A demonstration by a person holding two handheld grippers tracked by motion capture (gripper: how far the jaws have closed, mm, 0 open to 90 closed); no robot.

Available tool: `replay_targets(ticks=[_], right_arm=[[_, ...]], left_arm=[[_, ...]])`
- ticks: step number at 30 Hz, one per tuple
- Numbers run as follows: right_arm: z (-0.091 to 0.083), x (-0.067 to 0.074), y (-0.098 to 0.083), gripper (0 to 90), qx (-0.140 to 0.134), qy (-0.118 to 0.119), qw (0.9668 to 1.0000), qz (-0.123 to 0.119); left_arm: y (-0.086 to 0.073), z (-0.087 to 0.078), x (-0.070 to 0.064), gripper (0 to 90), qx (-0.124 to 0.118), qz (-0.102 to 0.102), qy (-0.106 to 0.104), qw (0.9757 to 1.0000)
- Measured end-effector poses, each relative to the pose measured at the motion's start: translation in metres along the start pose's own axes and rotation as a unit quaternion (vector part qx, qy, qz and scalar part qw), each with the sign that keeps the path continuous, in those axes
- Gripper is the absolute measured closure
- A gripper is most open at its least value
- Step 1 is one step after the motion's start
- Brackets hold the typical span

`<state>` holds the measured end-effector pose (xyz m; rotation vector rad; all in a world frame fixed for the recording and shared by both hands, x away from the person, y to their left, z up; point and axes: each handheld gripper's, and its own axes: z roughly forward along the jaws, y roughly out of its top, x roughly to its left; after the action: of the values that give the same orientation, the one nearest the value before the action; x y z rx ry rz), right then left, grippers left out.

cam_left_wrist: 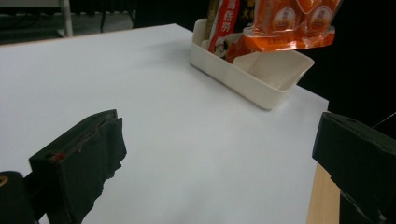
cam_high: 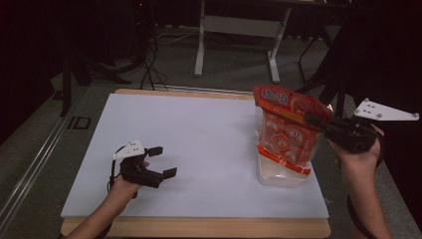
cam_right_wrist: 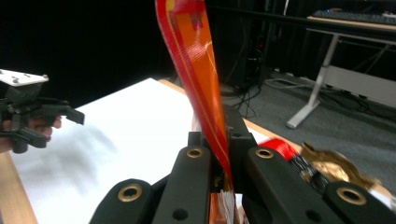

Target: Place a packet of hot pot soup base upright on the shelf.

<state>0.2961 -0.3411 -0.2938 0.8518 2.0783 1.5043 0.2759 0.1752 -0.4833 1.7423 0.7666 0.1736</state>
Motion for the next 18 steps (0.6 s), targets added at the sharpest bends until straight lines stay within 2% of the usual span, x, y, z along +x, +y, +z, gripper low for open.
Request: replay_targets(ticks=[6, 18], right_arm=[[-0.001, -0.01, -0.015, 90.0, 0.004, -0.003, 0.9998, 0.021], [0.015, -0.021, -0.043, 90.0, 0.018, 0.003, 0.9987, 0.048]], left_arm=[[-0.009, 0.0, 0.002, 0.8, -0.001, -0.005, 0.008, 1.0], [-0.014, 0.002, 0.004, 0.8, -0.004, -0.007, 0.013, 0.9999]])
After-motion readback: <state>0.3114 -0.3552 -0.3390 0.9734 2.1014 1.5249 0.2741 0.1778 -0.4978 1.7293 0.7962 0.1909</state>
